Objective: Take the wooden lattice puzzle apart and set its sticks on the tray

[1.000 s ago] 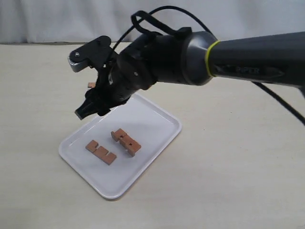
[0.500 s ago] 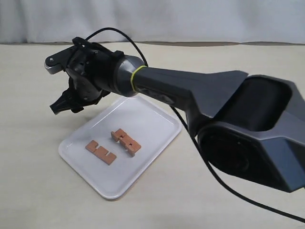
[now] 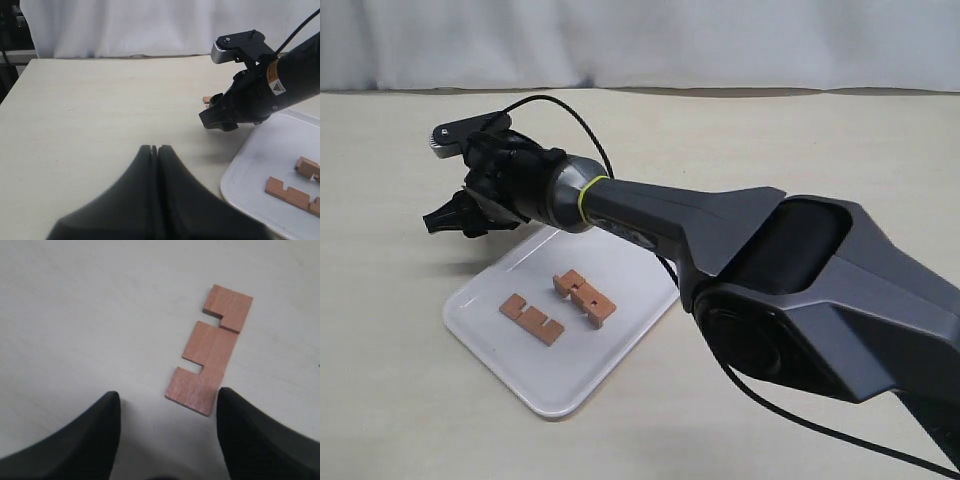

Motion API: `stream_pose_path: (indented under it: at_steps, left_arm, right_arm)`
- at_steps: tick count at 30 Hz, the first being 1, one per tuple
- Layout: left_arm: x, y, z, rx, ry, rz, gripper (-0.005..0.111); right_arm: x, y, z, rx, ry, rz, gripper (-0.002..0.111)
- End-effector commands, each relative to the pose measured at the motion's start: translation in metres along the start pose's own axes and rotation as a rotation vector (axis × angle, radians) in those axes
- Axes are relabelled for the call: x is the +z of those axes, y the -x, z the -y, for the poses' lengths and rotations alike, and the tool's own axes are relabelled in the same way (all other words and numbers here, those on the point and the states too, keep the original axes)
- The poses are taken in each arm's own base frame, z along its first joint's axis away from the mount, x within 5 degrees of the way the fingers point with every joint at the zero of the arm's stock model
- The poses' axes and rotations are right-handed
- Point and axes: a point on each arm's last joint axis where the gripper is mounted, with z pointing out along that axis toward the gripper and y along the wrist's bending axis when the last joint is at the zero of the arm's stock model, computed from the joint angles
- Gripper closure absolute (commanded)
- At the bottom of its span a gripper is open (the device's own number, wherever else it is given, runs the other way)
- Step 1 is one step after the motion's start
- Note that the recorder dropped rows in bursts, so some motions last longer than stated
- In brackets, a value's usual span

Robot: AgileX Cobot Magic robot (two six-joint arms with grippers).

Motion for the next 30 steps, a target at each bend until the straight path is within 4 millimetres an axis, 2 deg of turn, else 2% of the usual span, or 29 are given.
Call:
stream_pose_path:
  at_steps: [1, 12, 15, 20, 30]
  left_arm:
    - [0.0, 0.0, 0.0, -0.002, 0.0, 0.007, 0.107]
    - [0.0, 0.0, 0.0, -0.002, -0.001, 0.009, 0.107]
    - [0.0, 0.0, 0.0, -0.002, -0.001, 0.009, 0.107]
    - [0.0, 0.0, 0.0, -0.002, -0.001, 0.009, 0.107]
    - [0.0, 0.0, 0.0, -0.002, -0.001, 0.009, 0.107]
  right_arm:
    - [0.004, 0.003, 0.005, 0.029, -0.026, 0.042, 0.054]
    - [0.008, 0.001, 0.007, 0.072, -0.051, 0.052, 0.055]
    - [0.008, 0.001, 0.007, 0.084, -0.052, 0.054, 0.068]
    - [0.008, 0.0, 0.007, 0.083, -0.061, 0.046, 0.104]
    - [-0.024, 0.026, 0.003, 0.093, -0.028, 0.115, 0.104]
